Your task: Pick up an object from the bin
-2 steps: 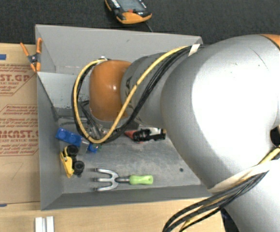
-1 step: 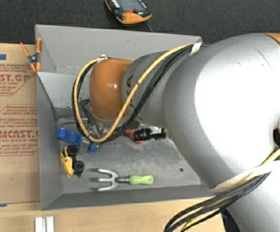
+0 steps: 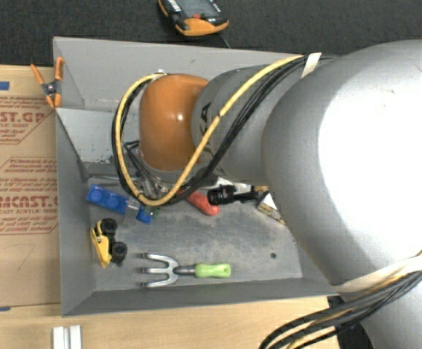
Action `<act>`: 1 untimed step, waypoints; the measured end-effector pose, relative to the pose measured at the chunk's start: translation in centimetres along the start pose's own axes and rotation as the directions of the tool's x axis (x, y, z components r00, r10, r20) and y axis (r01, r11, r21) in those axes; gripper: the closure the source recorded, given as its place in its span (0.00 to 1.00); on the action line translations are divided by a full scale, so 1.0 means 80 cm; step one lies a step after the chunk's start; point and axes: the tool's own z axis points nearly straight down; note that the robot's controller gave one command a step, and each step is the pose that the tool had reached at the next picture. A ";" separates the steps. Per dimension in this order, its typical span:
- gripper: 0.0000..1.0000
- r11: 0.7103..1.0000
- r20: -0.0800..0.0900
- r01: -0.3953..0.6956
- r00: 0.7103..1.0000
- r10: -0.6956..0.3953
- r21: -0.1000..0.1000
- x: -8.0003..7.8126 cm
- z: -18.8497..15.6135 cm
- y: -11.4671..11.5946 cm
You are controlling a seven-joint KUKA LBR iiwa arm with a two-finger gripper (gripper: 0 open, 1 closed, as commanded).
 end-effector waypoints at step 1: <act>1.00 1.000 0.009 0.000 1.000 0.000 -0.008 -0.003 -0.049 0.003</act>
Offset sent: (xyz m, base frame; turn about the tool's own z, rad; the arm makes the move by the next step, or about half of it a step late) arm 0.0023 0.0007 0.0586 -0.0001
